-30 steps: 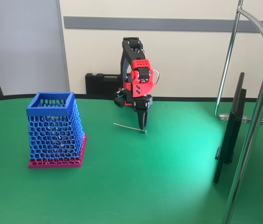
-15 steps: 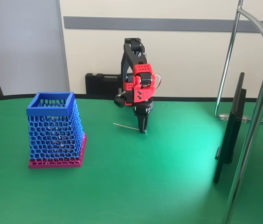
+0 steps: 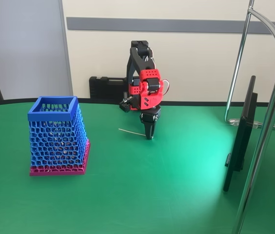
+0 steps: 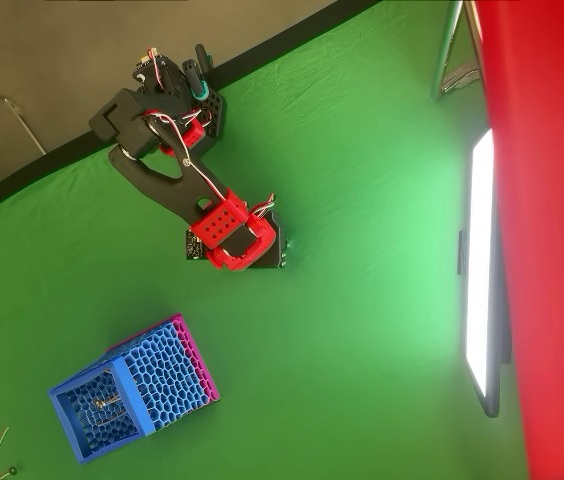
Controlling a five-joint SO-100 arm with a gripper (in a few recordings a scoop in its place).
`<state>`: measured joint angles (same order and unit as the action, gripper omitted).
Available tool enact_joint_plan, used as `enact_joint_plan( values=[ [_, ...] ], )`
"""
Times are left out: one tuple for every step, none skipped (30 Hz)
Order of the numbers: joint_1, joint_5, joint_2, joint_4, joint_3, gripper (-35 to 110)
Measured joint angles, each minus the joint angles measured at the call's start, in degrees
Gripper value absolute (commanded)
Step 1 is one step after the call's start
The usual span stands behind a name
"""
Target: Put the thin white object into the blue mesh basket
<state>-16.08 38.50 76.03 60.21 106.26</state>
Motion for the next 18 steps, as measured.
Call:
enact_joint_plan(
  values=[
    [0.0, 0.0, -0.35, 0.26, -0.44, 11],
    [0.0, 0.0, -0.44, 0.53, -0.7, 11],
    [0.0, 0.0, -0.79, 0.7, -1.05, 10],
    [0.0, -0.18, -1.05, 0.88, -1.32, 9],
    [0.0, -0.26, -1.14, 1.05, -1.58, 9],
    [0.0, -0.26, -1.14, 1.05, -1.58, 8],
    [0.0, -0.26, -1.41, 1.23, -1.76, 7],
    [0.0, -0.7, -1.85, 1.76, -2.46, 7],
    [0.0, -0.7, -2.2, 2.02, -2.81, 7],
    [0.0, -0.97, -2.37, 2.29, -3.08, 6],
    [0.0, -0.97, -2.55, 2.46, -3.34, 6],
    [0.0, -1.14, -2.64, 2.55, -3.52, 6],
    [0.0, -1.23, -2.64, 2.55, -3.52, 6],
    [0.0, -1.23, -2.64, 2.55, -3.52, 6],
    [0.0, -1.23, -2.64, 2.55, -3.52, 6],
    [0.0, -1.23, -2.64, 2.55, -3.52, 6],
    [0.0, -1.58, -2.64, 2.55, -3.52, 6],
    [0.0, -1.85, -2.64, 2.55, -3.52, 6]
  ],
)
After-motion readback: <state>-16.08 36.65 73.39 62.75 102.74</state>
